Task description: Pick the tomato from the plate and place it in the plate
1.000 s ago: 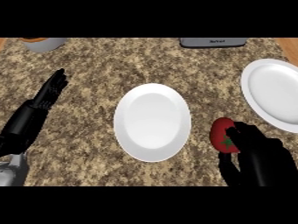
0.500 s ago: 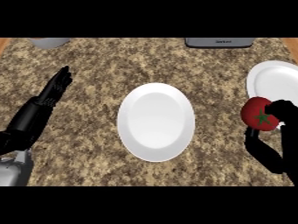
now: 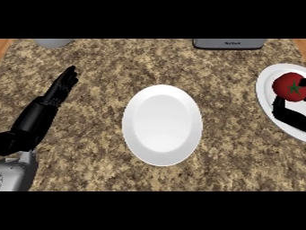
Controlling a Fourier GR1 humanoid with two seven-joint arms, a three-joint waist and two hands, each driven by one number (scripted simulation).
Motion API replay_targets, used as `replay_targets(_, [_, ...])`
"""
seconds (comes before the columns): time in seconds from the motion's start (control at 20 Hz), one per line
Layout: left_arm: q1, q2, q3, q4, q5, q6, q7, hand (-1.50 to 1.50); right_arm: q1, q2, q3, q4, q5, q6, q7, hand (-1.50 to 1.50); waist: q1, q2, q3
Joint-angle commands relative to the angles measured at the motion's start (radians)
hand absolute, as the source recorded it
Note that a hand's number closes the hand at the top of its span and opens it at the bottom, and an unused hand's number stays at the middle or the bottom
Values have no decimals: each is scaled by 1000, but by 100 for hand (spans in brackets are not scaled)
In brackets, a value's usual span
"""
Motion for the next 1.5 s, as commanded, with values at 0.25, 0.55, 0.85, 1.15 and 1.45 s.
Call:
replay_targets(0.25, [7,-9,6,-36,-5,-19,25,0,-132,63,-136,465,-159,58,-281,150,12,1,0])
replay_targets(0.55, [21,-20,16,25,-25,-22,-56,0,-209,107,-212,849,-200,64,-485,-150,18,6,1])
replay_targets(0.85, [5,-50,4,51,-56,-19,-61,0,-332,149,-308,1061,-213,-32,-759,-150,9,5,1])
replay_targets(1.15, [35,-44,22,-23,-49,-24,-15,0,-320,129,-408,1019,-320,-7,-957,-150,-1,-1,0])
replay_targets(1.45, [32,-9,70,-18,-15,-50,0,0,-290,202,-516,908,-542,184,-1027,-150,-18,-8,-1])
